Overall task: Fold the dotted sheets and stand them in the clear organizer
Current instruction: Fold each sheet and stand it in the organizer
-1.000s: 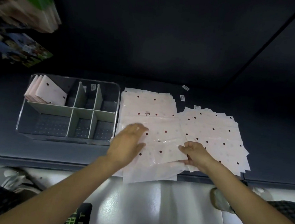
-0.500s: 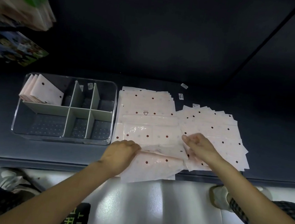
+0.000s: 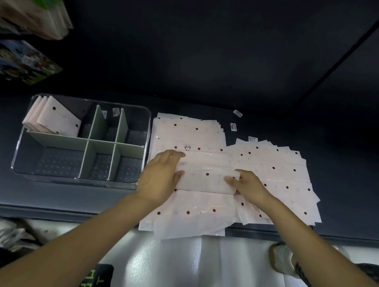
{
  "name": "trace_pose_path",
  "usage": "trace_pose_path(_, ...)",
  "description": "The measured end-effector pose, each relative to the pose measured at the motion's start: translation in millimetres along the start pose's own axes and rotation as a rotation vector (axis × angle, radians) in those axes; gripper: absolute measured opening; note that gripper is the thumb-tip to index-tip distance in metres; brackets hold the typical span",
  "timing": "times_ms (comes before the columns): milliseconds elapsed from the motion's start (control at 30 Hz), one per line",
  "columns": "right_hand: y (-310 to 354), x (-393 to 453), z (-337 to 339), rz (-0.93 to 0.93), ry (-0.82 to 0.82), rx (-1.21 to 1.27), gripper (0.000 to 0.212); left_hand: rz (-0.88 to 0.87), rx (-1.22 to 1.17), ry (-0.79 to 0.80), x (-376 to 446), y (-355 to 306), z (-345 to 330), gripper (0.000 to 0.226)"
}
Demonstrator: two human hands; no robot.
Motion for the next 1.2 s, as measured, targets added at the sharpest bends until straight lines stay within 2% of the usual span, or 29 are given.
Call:
trace_pose_path(67, -3.6, 7.6, -0.7, -0.053, -0.015, -0.028, 0.026, -0.136, 0.106, -0.112, -10.2, -20.1, 1.8, 0.039)
trace_pose_path(100, -4.6, 10.9, -0.8, -0.08, -0.025, -0.061, 0.032, -0.193, 0.159, -0.104, -14.4, -28.5, -5.3, 0.039)
trace_pose_path(167, -6.1, 17.1, -0.5, -0.124, -0.052, -0.117, 0.038, -0.254, 0.239, 0.04, -18.8, -37.5, -34.5, 0.044)
trace_pose_path(267, -8.1, 25.9, 0.2, -0.174, -0.081, -0.161, 0.039, -0.215, 0.378, 0.267, -18.4, -23.6, -79.7, 0.061)
trace_pose_path(333, -9.3, 30.4, 0.1, -0.198, -0.085, -0.202, 0.041, -0.157, 0.432, 0.332, -15.8, -8.9, -92.8, 0.068)
trace_pose_path(567, -17.0, 40.4, 5.4, -0.278, -0.128, -0.31, 0.051, -0.098, 0.488, 0.378, -5.3, 12.4, -101.8, 0.073)
trace_pose_path(767, -18.9, 45.5, 7.0, -0.329, -0.149, -0.333, 0.049, -0.075, 0.47, 0.402, 1.6, 18.1, -104.7, 0.064)
trace_pose_path(833, -12.2, 36.4, 9.5, -0.301, -0.23, -0.304, 0.046, -0.077, 0.484, 0.398, 1.7, 18.1, -106.9, 0.063)
trace_pose_path(900, 4.8, 12.5, 14.6, -0.213, -0.469, -0.354, 0.035, -0.077, 0.501, 0.389, 1.0, 18.4, -108.7, 0.063)
trace_pose_path(967, 38.4, -21.0, 5.5, 0.033, -0.731, -0.479, 0.023, -0.068, 0.509, 0.384, 1.1, 19.0, -109.9, 0.062)
trace_pose_path(1000, 53.2, -31.7, -7.5, 0.183, -0.758, -0.516, 0.021, -0.064, 0.511, 0.383, 1.3, 19.1, -110.5, 0.062)
trace_pose_path(1033, 61.9, -33.7, -24.2, 0.311, -0.684, -0.518, 0.023, -0.061, 0.512, 0.384, 1.4, 19.1, -110.8, 0.062)
trace_pose_path(1067, 64.0, -28.5, -43.4, 0.391, -0.529, -0.479, 0.027, -0.058, 0.511, 0.386, 1.3, 18.9, -111.0, 0.062)
trace_pose_path(1133, 53.5, -12.3, -85.7, 0.381, -0.151, -0.354, 0.038, -0.056, 0.51, 0.398, 1.0, 18.5, -111.4, 0.065)
trace_pose_path(1167, 45.3, -7.2, -101.9, 0.344, -0.017, -0.325, 0.042, -0.055, 0.509, 0.403, 0.8, 18.3, -111.3, 0.068)
trace_pose_path(1200, 37.8, -4.3, -109.5, 0.31, 0.044, -0.323, 0.045, -0.054, 0.508, 0.406, 0.5, 18.1, -110.9, 0.071)
Point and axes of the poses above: each hand's wrist, its own x-axis towards the middle knuckle, its own z-axis out of the back of the hand, y = z × x, the point moved 10 cm from there along x, towards the middle knuckle, and after that the axes turned 14 degrees about y, right-handed, at the moved point
